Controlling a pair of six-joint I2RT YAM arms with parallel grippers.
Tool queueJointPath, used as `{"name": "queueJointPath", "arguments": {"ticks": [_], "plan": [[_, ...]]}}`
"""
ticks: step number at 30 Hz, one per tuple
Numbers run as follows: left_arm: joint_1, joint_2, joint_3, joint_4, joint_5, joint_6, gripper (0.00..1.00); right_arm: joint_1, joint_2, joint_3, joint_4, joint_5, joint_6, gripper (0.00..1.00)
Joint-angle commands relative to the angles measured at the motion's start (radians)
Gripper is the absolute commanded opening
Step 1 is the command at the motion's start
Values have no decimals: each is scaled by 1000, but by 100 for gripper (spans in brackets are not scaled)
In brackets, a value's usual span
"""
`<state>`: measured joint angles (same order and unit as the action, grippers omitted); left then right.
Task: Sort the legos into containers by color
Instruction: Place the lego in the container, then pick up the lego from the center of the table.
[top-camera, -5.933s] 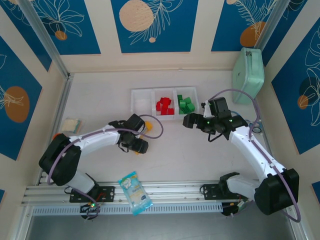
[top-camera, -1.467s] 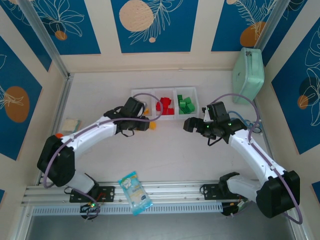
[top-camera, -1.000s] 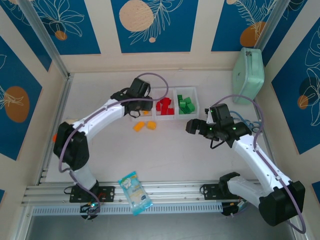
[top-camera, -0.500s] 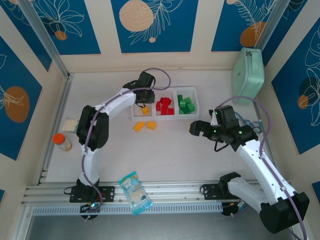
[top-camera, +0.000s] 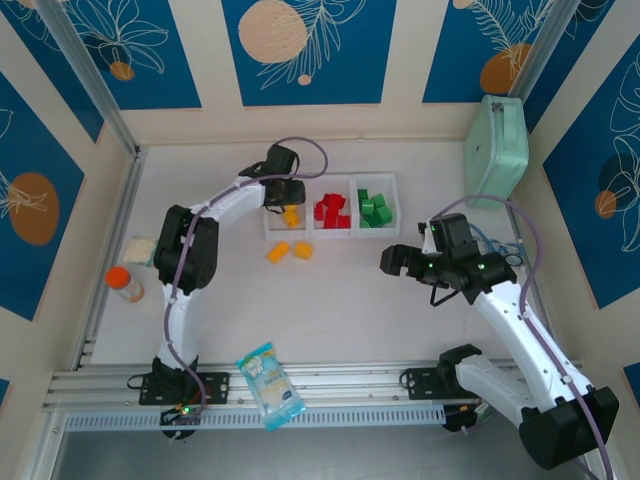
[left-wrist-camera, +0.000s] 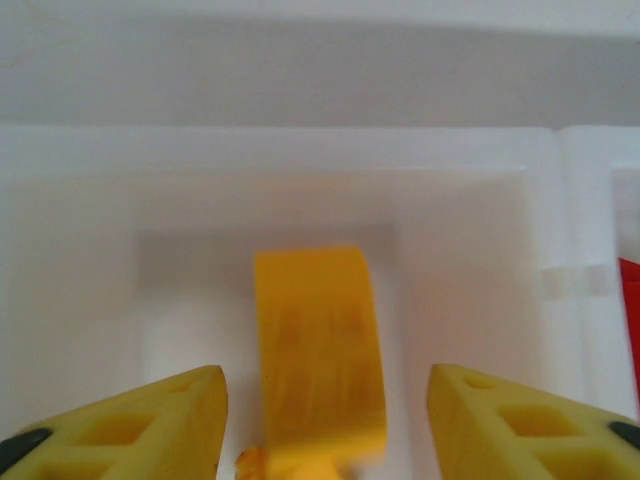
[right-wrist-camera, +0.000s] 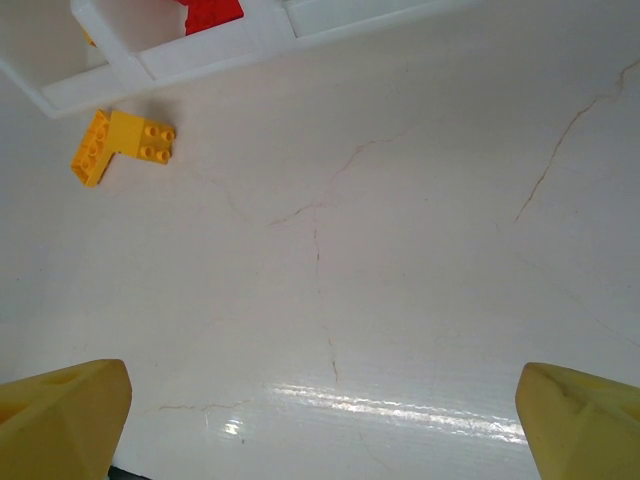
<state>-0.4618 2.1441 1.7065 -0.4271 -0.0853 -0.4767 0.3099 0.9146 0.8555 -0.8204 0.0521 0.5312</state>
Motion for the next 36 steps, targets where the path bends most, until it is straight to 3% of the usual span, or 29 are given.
{"name": "queueJointPath", "arguments": {"ticks": [1,7,14,20,26,36], "plan": [[4,-91,-59,27,24,6,60,-3,14,3,12,-30,-4,99],[2,-300,-236,85,65,26,64,13,38,24,26,-38,-2,99],[0,-584,-600,182,123,23,78,27,54,21,52,-39,8,99],[-41,-703,-746,181,173,32,81,50,98,12,101,-51,36,99],[-107,-671,-752,201,170,73,89,106,135,23,120,-31,46,99],[-195,-431,-592,123,117,128,96,104,61,8,39,58,3,99]]}}
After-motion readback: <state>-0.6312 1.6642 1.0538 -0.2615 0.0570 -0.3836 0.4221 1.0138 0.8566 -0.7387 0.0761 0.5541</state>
